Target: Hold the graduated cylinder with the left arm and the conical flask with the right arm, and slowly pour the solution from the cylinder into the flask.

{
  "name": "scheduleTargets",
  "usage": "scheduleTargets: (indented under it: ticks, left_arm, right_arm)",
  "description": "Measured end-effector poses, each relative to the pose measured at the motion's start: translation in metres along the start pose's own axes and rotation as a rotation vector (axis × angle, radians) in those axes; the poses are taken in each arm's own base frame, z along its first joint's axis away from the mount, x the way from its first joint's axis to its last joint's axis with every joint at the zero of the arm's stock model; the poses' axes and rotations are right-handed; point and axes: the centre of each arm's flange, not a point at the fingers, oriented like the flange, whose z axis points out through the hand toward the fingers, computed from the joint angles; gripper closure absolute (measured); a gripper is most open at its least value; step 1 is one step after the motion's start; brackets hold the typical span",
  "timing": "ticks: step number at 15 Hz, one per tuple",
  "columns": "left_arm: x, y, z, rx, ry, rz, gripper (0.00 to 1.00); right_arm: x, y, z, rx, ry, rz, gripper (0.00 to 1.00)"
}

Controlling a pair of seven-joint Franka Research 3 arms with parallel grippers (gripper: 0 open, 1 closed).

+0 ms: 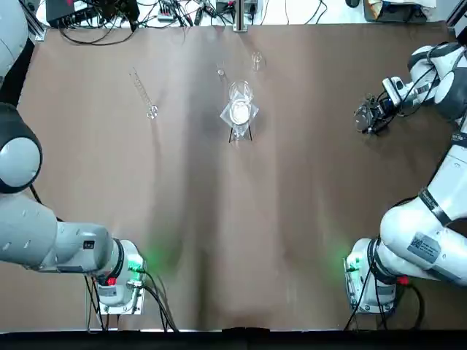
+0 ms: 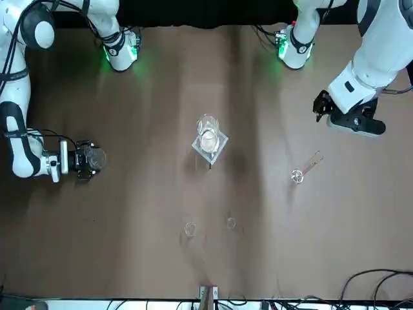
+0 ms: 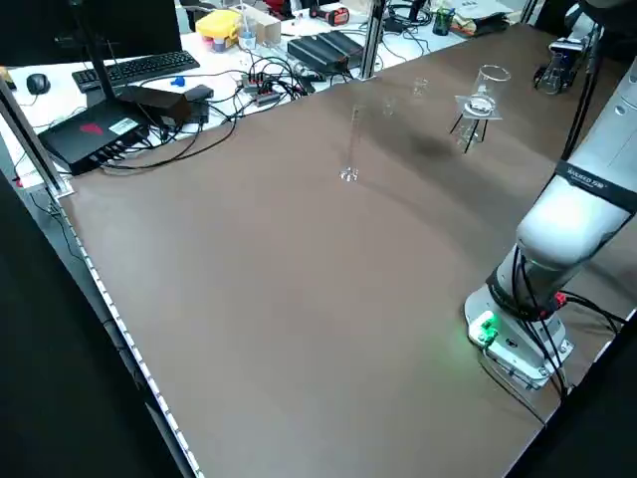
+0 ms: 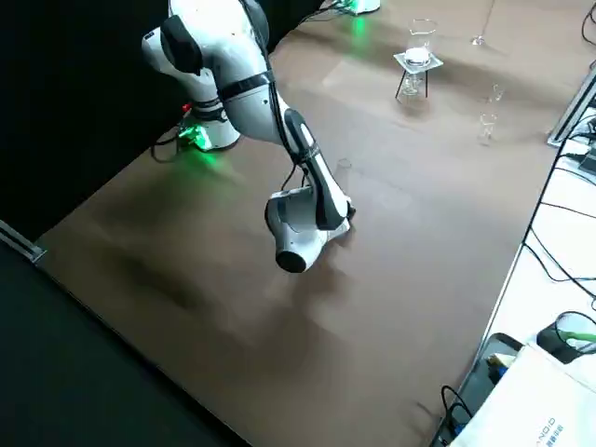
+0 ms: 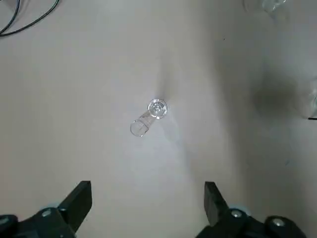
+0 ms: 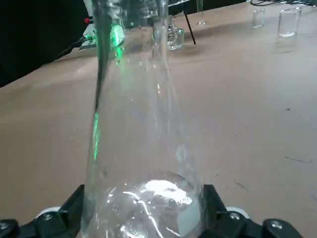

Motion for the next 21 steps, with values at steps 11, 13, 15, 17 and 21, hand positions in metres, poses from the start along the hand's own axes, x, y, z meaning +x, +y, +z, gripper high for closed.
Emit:
scheduleTargets:
  ticks: [11, 13, 15, 17, 21]
  left_arm:
    - [-0.001, -0.021, 0.008, -0.090, -0.013, -0.066, 0.00]
    - [-0.002, -0.022, 0.009, -0.090, -0.015, -0.067, 0.00]
    - [-0.002, -0.022, 0.010, -0.090, -0.017, -0.068, 0.00]
    - [-0.002, -0.022, 0.010, -0.090, -0.018, -0.068, 0.00]
    - [-0.002, -0.023, 0.010, -0.090, -0.017, -0.069, 0.00]
  right_arm:
    - [-0.003, 0.006, 0.009, -0.017, 0.015, -0.017, 0.04]
    - [-0.002, 0.006, 0.010, -0.022, 0.016, -0.017, 0.04]
    - [-0.003, 0.006, 0.009, -0.025, 0.017, -0.017, 0.04]
    - [-0.003, 0.006, 0.009, -0.027, 0.017, -0.020, 0.04]
    - [-0.009, 0.001, 0.001, -0.045, 0.021, -0.019, 0.01]
